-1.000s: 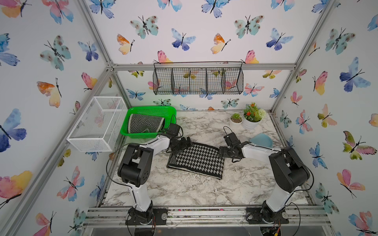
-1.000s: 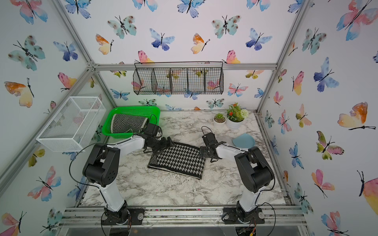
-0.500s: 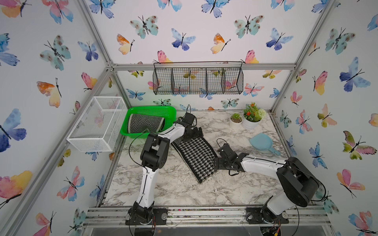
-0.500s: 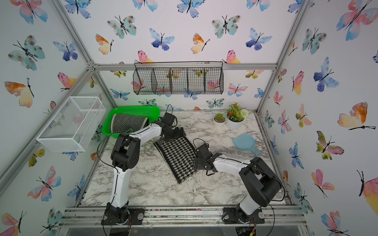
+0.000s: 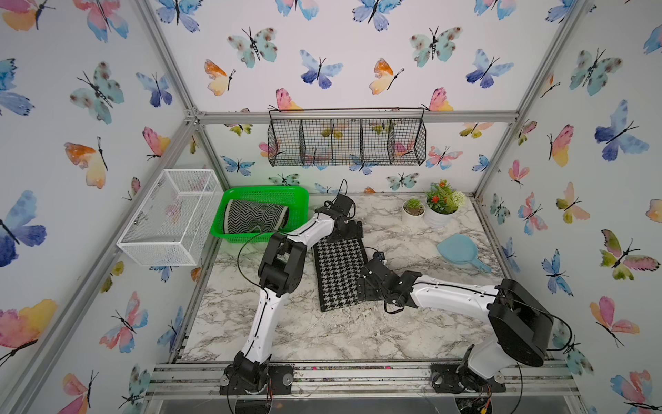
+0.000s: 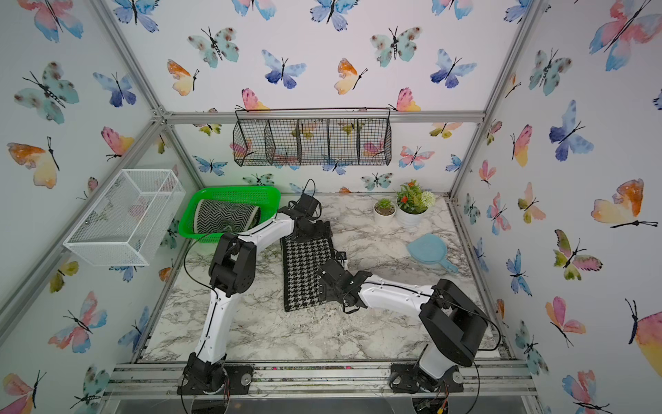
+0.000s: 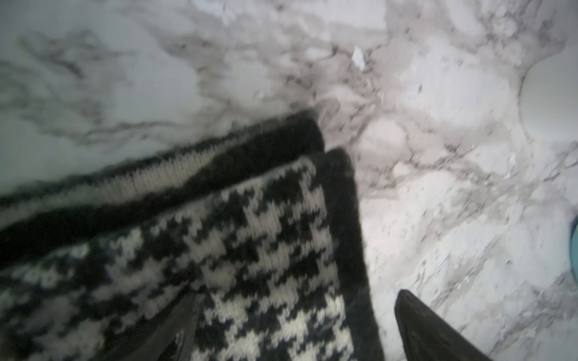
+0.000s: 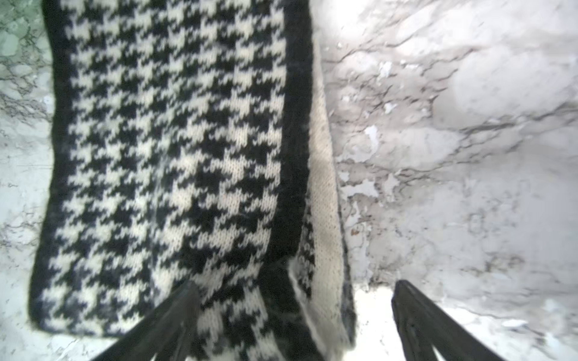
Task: Roll up the scarf and place it into the basket
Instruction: Adjust the scarf at the center of the board.
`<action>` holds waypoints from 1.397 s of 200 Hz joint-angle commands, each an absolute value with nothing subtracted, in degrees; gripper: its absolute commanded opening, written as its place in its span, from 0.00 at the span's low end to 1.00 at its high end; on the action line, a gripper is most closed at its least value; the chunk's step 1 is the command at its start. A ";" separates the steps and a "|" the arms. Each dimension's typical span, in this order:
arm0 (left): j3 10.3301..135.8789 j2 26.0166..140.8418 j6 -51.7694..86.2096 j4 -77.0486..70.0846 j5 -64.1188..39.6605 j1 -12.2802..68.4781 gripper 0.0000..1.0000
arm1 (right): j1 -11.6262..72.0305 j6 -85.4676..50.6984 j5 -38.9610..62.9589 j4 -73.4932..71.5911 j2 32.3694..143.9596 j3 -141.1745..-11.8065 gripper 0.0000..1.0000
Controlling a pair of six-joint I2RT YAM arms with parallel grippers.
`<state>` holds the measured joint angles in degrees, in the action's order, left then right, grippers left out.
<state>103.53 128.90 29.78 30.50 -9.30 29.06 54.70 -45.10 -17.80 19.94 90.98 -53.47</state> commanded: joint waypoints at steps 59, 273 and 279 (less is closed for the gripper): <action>68.19 97.91 35.39 21.65 -24.12 28.55 0.99 | 54.05 -42.87 -22.08 23.96 93.55 -51.83 0.98; 86.91 119.37 28.39 29.46 -15.88 22.62 0.99 | 63.02 -47.33 -23.37 23.62 92.24 -52.06 0.97; 85.56 117.71 28.70 28.43 -16.54 22.56 0.99 | 63.02 -45.77 -24.31 23.84 91.04 -52.35 0.97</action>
